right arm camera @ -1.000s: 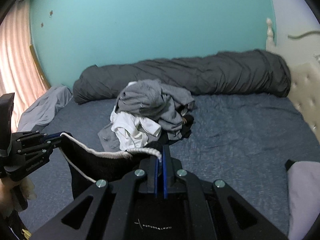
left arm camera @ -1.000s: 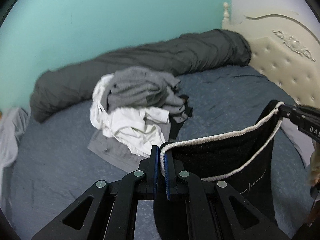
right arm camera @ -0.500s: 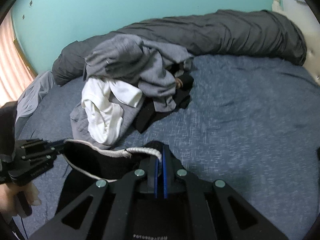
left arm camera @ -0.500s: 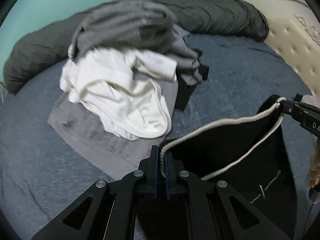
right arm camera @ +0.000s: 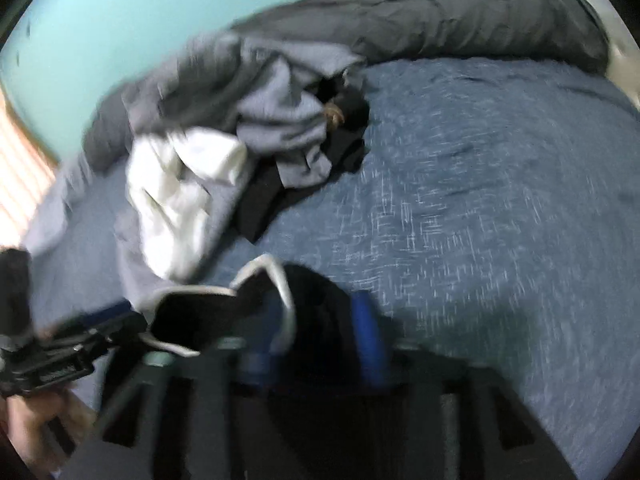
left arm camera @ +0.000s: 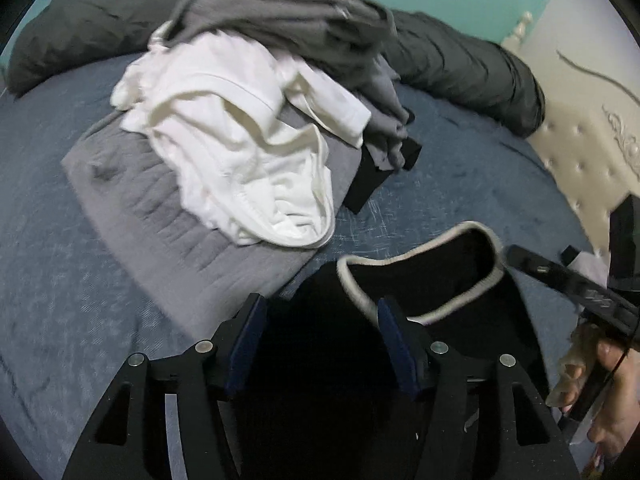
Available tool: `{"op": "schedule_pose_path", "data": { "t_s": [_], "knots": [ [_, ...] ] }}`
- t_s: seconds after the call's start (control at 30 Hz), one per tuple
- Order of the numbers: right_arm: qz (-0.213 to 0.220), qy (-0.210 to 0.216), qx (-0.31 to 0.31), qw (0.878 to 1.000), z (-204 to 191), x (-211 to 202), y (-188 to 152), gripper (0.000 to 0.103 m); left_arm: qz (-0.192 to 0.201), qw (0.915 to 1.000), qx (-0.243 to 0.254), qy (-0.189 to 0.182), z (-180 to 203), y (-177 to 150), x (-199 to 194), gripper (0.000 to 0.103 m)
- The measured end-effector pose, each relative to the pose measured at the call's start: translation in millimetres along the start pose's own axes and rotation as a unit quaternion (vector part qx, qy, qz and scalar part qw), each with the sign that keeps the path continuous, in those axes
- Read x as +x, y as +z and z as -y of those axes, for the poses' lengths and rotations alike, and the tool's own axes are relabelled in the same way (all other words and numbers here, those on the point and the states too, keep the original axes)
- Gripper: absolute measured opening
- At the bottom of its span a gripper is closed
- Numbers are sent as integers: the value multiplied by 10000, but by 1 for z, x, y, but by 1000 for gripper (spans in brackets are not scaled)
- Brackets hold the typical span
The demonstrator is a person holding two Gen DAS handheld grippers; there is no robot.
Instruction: Fold clothes
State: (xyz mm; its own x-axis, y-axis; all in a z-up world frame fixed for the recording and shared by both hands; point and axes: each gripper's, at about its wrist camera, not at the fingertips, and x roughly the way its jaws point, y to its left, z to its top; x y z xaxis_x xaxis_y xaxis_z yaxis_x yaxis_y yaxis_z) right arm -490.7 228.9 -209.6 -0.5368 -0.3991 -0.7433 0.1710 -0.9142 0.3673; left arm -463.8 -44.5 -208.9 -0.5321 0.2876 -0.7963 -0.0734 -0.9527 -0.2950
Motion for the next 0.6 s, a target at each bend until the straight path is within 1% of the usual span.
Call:
{"op": "schedule_pose_path", "data": {
  "t_s": [0.07, 0.2, 0.3, 0.37, 0.47, 0.53, 0.6],
  "knots": [
    [153, 206, 105, 9996, 2, -26, -9, 62, 50, 10000, -23, -1, -5, -14, -19, 65],
    [383, 404, -17, 9984, 0, -76, -36, 63, 98, 9999, -74, 2, -14, -45, -51, 66],
    [545, 603, 43, 9967, 6, -114, -76, 63, 55, 9999, -158, 10, -22, -77, -72, 66],
    [574, 607, 90, 9965, 11, -131, -103, 63, -39, 9997, -250, 6, -30, -102, -80, 66],
    [516, 474, 204, 9973, 21, -151, -144, 63, -135, 9994, -322, 64, -38, -132, -86, 66],
    [489, 329, 285, 9979, 27, -163, -166, 63, -200, 9992, -337, 113, -42, -151, -91, 66],
    [546, 325, 408, 9971, 33, -174, -182, 63, -282, 9989, -359, 125, -44, -170, -95, 67]
  ]
}}
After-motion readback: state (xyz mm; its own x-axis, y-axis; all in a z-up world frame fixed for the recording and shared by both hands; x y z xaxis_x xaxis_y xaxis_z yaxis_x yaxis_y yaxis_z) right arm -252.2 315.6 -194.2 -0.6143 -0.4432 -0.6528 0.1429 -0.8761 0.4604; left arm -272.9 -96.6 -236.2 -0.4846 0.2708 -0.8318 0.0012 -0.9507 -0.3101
